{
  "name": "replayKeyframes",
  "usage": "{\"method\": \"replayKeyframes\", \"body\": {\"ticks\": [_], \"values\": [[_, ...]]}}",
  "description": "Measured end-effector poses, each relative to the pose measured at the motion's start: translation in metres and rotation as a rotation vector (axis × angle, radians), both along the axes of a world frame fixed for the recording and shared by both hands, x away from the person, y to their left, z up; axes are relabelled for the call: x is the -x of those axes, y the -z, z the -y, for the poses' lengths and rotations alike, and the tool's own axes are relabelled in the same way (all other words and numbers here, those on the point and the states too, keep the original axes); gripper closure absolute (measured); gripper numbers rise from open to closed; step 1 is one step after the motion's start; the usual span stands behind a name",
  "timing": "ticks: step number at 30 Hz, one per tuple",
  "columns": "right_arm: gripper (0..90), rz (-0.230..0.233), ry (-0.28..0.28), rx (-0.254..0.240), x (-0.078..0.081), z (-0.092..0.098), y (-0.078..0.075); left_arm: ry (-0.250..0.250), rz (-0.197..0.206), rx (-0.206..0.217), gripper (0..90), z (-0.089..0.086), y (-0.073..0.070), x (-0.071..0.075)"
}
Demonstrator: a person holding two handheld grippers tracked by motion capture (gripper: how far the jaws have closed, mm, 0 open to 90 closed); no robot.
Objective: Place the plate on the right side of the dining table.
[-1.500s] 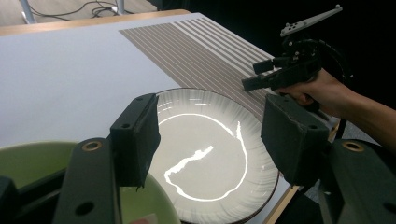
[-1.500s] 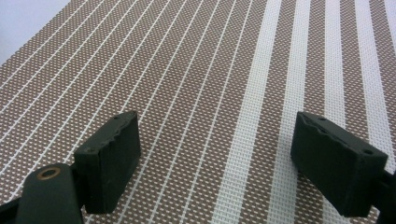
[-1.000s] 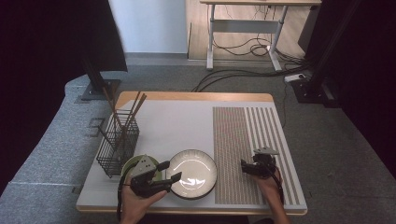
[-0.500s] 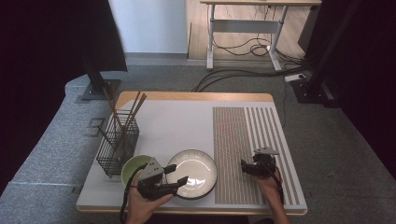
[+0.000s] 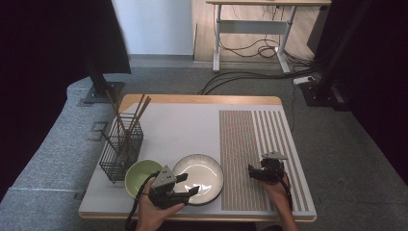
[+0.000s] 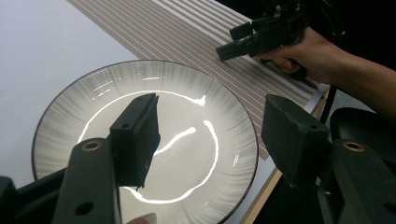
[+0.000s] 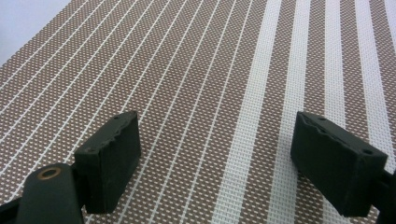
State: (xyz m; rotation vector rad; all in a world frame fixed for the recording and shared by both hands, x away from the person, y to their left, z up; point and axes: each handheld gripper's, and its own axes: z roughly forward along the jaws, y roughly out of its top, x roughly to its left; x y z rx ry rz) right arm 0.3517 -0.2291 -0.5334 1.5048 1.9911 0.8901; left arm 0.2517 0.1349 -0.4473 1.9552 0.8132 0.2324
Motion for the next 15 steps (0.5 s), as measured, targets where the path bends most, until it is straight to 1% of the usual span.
{"method": "replayKeyframes", "body": {"ticks": [9,15], "values": [[16.2,0.000,0.000,0.000,0.000,0.000,0.000,0.025,-0.008,-0.010,36.9,0.005,0.006,0.000],[16.2,0.000,0.000,0.000,0.000,0.000,0.000,0.040,-0.021,-0.016,36.9,0.009,0.012,-0.001]]}}
